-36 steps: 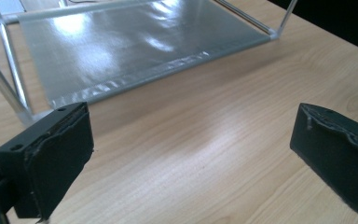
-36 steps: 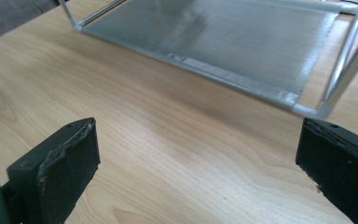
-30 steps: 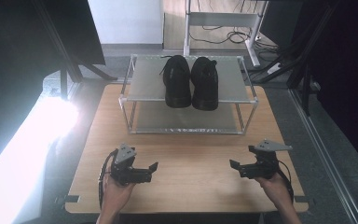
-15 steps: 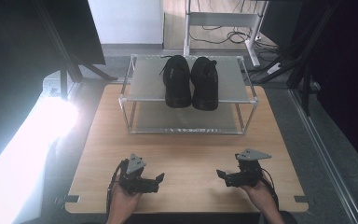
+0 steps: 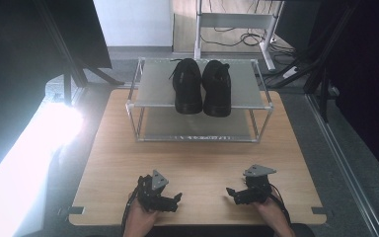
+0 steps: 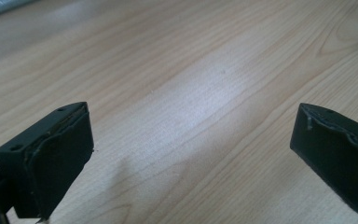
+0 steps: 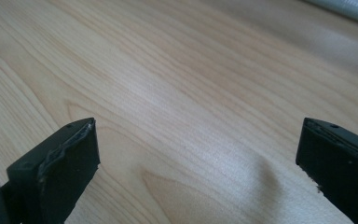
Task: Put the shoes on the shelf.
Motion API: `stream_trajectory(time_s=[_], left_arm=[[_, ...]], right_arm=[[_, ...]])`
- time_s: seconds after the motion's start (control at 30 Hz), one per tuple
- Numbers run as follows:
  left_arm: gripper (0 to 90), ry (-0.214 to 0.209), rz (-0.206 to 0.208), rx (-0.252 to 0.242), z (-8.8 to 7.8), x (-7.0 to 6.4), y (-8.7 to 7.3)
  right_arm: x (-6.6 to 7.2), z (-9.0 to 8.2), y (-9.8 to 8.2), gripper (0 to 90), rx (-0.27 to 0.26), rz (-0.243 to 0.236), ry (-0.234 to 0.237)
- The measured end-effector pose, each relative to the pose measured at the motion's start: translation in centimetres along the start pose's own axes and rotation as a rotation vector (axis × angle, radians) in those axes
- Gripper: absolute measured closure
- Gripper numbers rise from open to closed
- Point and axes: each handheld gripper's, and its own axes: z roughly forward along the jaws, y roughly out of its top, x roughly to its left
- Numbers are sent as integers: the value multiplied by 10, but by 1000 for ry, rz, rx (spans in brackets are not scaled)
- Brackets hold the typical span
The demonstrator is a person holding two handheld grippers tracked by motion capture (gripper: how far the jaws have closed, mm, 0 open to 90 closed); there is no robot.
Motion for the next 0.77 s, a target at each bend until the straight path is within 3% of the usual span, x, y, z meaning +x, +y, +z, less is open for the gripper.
stream_trajectory(time_s=[0.43, 0.77], left_arm=[[0, 2, 14, 87, 18, -2, -5], [0, 0, -13, 69, 21, -2, -6]], right_arm=[[3, 11, -6, 0, 61, -26, 12], [2, 12, -8, 0, 36, -25, 1]])
